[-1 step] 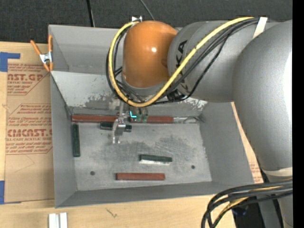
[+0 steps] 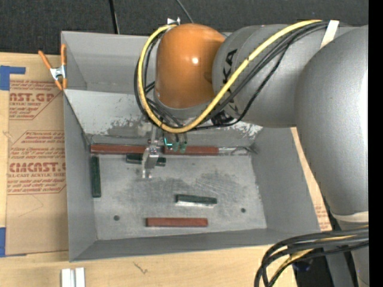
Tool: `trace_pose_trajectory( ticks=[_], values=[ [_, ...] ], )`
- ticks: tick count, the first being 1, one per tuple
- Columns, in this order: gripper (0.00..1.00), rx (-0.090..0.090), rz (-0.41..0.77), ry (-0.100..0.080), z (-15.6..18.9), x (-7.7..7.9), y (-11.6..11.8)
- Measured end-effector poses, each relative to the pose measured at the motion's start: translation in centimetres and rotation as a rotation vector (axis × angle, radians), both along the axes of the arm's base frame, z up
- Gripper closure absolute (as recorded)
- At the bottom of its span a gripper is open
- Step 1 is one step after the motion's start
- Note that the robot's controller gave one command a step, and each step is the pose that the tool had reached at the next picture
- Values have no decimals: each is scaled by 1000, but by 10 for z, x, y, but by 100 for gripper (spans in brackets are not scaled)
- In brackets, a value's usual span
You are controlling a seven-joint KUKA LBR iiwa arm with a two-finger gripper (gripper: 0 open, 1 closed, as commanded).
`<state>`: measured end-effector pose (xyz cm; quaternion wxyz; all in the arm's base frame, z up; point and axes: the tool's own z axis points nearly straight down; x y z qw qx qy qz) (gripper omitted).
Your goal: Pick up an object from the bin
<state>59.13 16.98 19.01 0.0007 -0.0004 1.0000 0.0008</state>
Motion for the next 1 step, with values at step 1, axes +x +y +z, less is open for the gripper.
trace_pose_trajectory(
  ticks=[1],
  values=[
    [0, 0, 47, -6, -54, -5, -35]
  ],
)
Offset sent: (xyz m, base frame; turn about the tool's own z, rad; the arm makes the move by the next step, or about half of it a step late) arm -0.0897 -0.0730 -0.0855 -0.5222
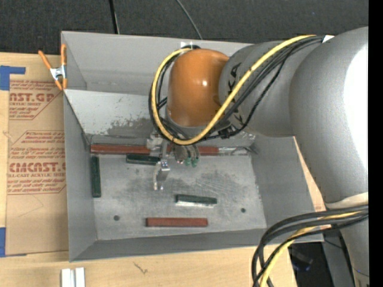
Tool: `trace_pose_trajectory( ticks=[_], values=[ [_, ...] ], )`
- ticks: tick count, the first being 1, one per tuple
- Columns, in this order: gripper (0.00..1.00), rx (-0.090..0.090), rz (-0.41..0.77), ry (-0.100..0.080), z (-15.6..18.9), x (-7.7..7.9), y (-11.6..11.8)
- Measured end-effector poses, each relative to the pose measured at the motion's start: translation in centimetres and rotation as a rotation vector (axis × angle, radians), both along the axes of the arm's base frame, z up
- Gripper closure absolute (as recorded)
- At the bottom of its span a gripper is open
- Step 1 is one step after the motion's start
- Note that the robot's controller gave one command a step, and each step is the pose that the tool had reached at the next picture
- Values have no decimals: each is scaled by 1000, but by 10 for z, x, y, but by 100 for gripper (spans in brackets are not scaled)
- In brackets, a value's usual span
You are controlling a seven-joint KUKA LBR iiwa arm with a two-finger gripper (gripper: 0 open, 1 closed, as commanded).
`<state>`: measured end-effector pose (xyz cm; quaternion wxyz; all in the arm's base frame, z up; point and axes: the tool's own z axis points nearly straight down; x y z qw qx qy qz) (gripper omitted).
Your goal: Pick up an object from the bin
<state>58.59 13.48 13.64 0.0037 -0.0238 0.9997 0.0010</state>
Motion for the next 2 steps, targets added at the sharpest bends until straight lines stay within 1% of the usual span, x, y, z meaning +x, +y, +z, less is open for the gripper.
trace_pose_trajectory(
  ticks=[1, 2],
  values=[
    [0, -3, 232, 7, -21, -41, -20],
    [0, -4, 530, 3, -51, -54, -18]
  ],
)
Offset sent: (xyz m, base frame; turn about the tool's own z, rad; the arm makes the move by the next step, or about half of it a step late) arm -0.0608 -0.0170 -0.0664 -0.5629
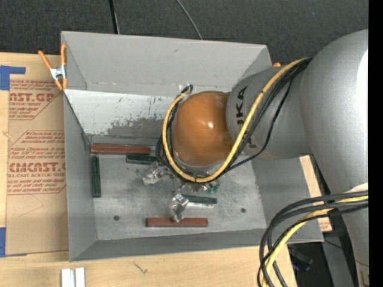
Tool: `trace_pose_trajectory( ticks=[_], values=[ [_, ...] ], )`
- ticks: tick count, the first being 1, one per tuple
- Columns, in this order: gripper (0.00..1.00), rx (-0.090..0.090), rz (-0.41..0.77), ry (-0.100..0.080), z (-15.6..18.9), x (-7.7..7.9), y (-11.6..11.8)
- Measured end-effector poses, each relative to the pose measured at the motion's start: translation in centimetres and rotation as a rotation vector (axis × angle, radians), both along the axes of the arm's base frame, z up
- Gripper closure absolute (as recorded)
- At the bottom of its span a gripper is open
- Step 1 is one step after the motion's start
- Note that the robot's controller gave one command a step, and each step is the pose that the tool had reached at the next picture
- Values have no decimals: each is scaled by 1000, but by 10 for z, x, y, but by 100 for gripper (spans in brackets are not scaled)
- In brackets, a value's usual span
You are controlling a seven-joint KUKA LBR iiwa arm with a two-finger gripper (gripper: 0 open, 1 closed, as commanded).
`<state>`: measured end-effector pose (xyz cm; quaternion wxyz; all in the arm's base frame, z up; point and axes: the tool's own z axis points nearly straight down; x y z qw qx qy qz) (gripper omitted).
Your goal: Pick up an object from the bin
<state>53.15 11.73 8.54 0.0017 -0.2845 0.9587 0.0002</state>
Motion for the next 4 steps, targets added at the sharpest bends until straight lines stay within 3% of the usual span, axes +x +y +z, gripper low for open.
trace_pose_trajectory(
  ticks=[1, 2, 3, 4],
  values=[
    [0, 9, -51, -14, -2, -9, -24],
    [0, -1, -71, 5, 11, -24, -40],
    [100, 4, 56, -1, -8, 22, -81],
    [100, 4, 56, -1, -8, 22, -81]
  ],
)
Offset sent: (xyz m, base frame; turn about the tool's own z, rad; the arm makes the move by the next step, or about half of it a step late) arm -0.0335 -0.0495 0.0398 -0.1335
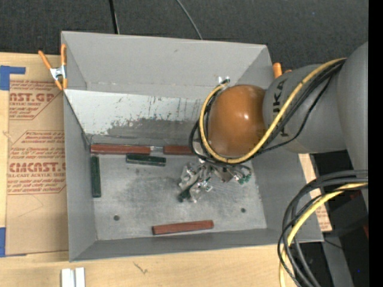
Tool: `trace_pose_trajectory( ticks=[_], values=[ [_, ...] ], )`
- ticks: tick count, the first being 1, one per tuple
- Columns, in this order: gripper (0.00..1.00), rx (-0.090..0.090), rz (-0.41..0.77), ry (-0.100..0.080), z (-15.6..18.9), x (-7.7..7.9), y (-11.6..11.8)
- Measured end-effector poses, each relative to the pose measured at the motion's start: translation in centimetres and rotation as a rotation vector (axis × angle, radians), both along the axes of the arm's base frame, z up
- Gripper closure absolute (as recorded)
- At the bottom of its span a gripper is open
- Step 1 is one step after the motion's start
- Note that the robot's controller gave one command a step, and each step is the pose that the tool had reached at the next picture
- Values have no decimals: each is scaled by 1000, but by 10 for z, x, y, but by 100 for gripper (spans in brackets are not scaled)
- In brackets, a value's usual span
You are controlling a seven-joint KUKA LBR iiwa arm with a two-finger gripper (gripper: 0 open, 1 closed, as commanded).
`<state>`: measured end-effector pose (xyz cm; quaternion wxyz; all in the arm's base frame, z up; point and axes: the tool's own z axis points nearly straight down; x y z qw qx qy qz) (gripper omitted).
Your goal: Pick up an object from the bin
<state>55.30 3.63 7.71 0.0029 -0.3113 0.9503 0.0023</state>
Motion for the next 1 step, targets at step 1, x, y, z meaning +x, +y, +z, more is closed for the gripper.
trace_pose_trajectory(
  ticks=[1],
  values=[
    [100, -4, 70, -6, 167, 14, 3]
  ],
)
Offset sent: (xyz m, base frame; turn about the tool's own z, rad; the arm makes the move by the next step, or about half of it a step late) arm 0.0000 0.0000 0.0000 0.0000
